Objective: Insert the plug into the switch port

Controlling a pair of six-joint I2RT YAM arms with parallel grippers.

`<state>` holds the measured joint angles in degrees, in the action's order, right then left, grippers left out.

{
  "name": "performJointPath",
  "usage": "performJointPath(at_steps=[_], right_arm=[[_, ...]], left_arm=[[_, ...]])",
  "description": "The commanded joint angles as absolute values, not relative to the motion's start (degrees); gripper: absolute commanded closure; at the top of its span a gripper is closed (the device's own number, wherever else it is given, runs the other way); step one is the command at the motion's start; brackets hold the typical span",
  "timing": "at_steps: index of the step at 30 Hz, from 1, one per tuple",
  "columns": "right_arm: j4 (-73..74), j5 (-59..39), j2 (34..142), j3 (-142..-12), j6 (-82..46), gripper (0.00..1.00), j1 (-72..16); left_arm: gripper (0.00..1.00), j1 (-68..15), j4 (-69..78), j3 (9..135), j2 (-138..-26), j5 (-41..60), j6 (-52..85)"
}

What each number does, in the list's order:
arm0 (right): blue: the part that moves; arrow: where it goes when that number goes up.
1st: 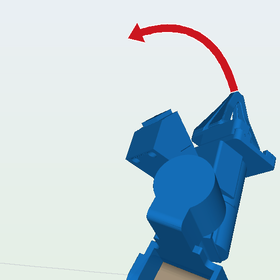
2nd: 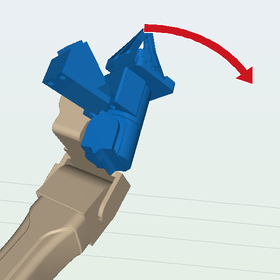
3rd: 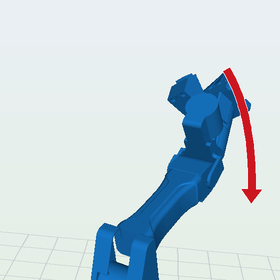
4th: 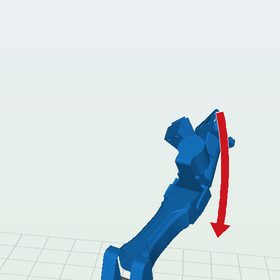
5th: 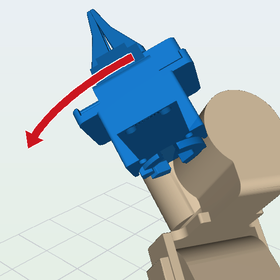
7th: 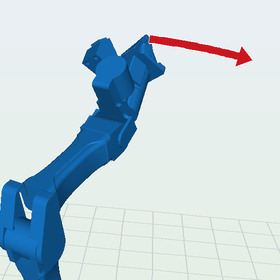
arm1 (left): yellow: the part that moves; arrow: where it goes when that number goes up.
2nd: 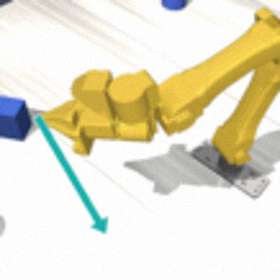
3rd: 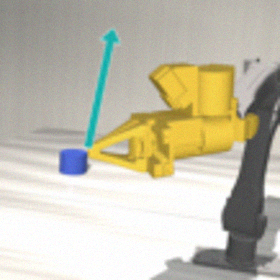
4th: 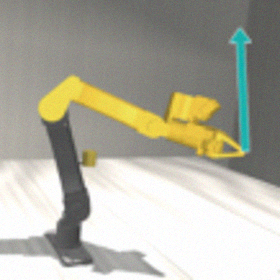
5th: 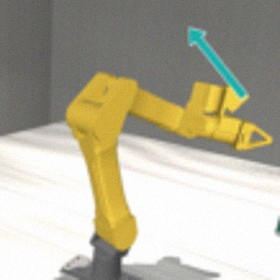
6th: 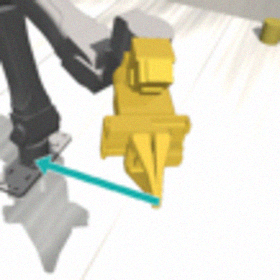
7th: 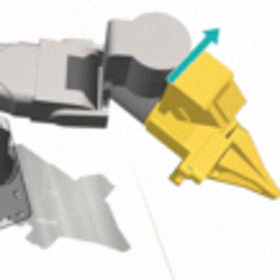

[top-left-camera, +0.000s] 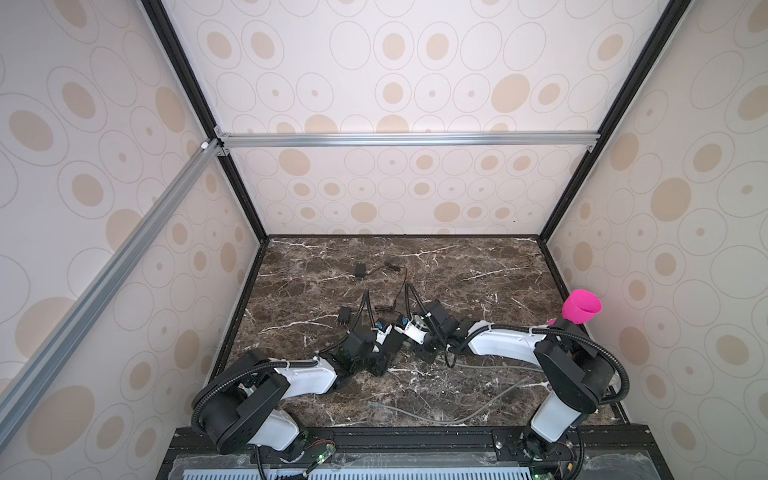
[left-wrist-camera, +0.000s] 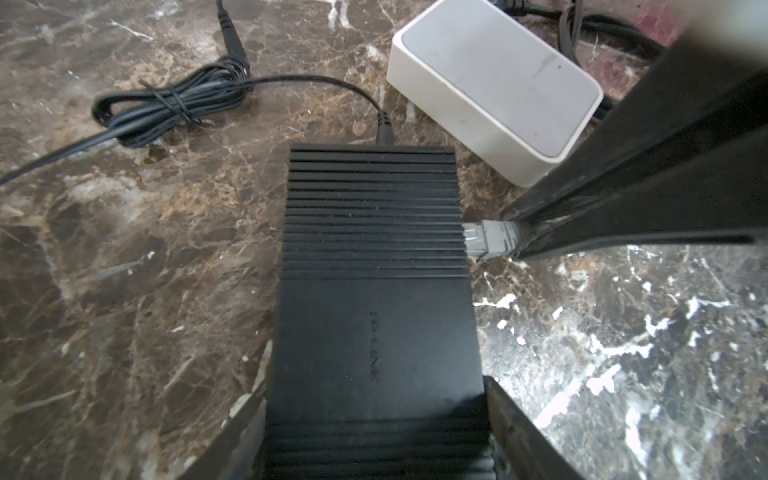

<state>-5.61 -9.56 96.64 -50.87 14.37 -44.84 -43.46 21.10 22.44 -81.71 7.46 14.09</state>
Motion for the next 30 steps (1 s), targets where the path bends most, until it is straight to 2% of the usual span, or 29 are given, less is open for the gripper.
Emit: performJointPath(at_steps=[1,4,9,14,20,23,30], right_arm=[[19.4,-11.5,96.7,-58.4,12.9,1.00,-47.9],[22.4,-15.2,97.1,-57.7,10.7,1.00,-50.2],[26.1,-5.8,95.2,-55.4,6.2,1.00,-47.7],[36.1,-2.5,87.7,-49.7,5.0,1.00,-44.5],[32.1,-9.6,84.5,-54.7,8.5,1.00,-44.2],[26.1,-13.0,88.2,-58.1,9.8,1.00,-44.1],[23.9,-19.8,97.0,-57.0,9.7,1.00,-44.2]], left_arm=[[1.00,-50.8,24.1,22.0,-79.4,39.5,9.9],[1.00,-50.8,25.3,22.1,-79.4,40.0,10.9],[1.00,-50.8,29.5,20.5,-78.6,42.1,13.7],[1.00,-50.9,30.3,19.7,-78.4,41.9,14.9],[1.00,-50.9,29.5,20.4,-79.2,42.6,14.5],[1.00,-50.9,28.9,20.9,-78.1,42.8,14.3],[1.00,-50.9,29.2,21.3,-75.2,46.6,14.8]])
